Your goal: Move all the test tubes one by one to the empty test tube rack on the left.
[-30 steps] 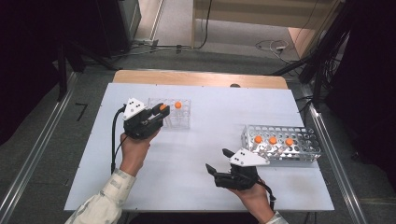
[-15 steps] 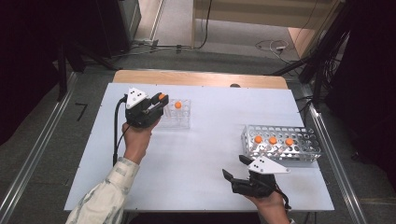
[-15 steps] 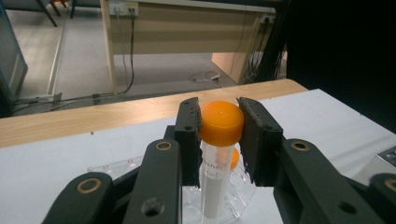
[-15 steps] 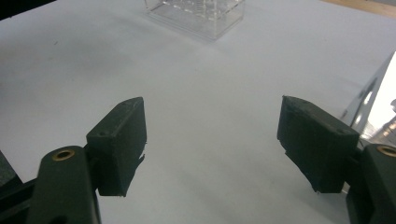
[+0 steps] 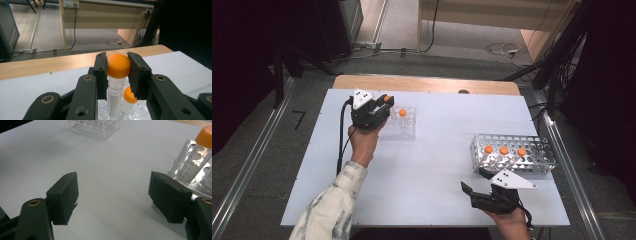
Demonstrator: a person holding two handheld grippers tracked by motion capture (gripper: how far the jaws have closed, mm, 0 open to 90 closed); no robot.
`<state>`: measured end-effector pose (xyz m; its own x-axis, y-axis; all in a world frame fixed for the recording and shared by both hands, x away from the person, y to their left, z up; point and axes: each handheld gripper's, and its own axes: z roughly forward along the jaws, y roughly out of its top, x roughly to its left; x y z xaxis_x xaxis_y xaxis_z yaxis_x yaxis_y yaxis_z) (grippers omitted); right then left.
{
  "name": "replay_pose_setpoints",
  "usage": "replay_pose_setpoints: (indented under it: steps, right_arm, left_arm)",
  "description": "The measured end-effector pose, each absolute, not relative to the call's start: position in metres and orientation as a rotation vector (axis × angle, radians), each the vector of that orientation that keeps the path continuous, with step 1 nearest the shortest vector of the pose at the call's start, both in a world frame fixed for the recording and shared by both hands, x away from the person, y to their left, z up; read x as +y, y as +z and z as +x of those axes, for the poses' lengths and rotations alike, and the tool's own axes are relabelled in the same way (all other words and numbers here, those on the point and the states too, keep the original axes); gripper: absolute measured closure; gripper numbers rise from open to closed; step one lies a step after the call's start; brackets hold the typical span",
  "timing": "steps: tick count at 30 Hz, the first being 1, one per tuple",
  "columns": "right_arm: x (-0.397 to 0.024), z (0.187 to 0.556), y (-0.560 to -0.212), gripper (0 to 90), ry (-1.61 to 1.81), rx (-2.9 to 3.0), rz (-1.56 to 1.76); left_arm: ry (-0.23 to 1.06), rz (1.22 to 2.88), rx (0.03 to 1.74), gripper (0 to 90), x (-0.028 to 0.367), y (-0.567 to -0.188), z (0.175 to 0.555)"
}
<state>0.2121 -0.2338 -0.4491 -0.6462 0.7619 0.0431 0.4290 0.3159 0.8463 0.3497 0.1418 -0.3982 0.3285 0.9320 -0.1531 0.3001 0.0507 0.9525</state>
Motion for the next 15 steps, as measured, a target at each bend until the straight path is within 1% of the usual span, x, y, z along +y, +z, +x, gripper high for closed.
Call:
replay_pose_setpoints:
  steps: [15]
  right_arm:
    - [-0.234, 0.212, -0.45, 22.5, 1.252, 2.223, 1.06]
  left_arm:
    - [0.749, 1.575, 1.195, 69.9, 0.128, -0.416, 0.359]
